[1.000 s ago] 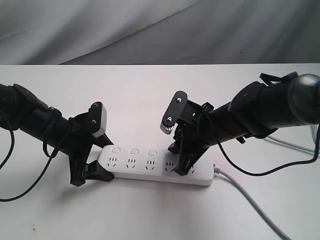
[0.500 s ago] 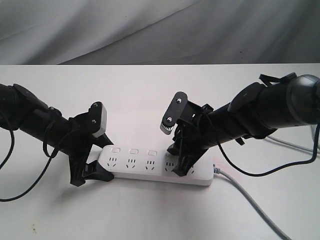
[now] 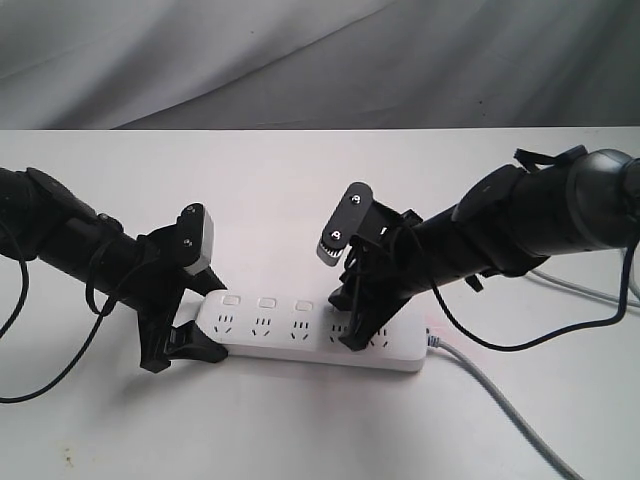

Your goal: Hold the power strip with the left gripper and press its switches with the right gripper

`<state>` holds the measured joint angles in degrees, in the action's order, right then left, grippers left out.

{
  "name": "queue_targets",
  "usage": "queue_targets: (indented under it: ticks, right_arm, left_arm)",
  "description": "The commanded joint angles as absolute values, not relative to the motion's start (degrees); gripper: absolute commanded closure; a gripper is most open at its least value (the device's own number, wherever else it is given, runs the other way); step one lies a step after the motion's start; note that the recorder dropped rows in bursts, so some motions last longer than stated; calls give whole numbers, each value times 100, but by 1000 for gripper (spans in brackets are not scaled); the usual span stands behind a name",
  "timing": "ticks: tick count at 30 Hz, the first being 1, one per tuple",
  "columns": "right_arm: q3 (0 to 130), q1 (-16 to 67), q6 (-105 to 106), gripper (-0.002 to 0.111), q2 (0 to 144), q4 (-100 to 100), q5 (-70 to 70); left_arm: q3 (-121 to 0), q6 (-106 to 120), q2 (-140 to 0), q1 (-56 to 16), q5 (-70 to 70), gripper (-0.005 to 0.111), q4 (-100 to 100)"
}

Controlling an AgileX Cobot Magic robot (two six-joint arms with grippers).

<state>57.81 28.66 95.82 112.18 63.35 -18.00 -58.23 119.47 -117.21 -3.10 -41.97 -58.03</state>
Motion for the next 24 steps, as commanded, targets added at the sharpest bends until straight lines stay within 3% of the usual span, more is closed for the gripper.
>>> queue_targets:
  ticks: [1, 24]
  right_arm:
    - [5739, 2930, 9568, 78, 11494, 6243, -2070]
    - [5475, 2920, 9485, 78, 11571, 6201, -1734]
  left_arm:
    - [-5823, 11895, -11746, -326, -4197, 56, -5788]
    - [-5823, 11894, -11746, -326, -4197, 56, -5788]
